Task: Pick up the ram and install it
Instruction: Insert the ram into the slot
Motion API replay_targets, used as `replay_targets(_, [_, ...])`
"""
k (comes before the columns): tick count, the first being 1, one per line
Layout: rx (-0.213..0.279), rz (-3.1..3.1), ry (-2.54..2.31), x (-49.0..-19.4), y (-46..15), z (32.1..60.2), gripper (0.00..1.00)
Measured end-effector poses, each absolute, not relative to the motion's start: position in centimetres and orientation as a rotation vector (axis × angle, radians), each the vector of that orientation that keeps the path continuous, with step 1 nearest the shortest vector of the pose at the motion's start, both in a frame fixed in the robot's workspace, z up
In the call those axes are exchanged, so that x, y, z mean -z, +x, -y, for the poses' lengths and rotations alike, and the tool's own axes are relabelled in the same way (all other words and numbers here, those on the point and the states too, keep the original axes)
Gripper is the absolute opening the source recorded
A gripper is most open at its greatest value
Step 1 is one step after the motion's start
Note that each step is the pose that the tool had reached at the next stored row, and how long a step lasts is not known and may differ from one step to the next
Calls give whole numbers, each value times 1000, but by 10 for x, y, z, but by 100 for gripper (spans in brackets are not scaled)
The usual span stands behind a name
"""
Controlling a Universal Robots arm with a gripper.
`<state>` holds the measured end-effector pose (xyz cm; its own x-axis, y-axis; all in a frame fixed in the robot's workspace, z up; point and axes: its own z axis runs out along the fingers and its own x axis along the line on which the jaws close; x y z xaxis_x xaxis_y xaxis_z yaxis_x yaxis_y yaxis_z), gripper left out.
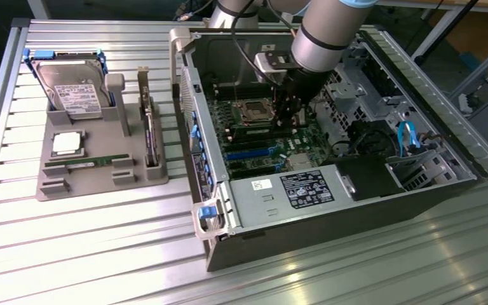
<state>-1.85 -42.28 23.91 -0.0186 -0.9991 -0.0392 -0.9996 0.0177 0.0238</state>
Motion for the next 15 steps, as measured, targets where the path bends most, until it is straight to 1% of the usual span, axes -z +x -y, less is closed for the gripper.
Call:
replay_targets(2, [-40,-2219,-2181,-239,-20,423,12])
replay_targets(3, [-33,-2216,-2178,-239,-20,423,12])
replay_targets(15, [-20,-2210,-2173,-239,-24,423,12])
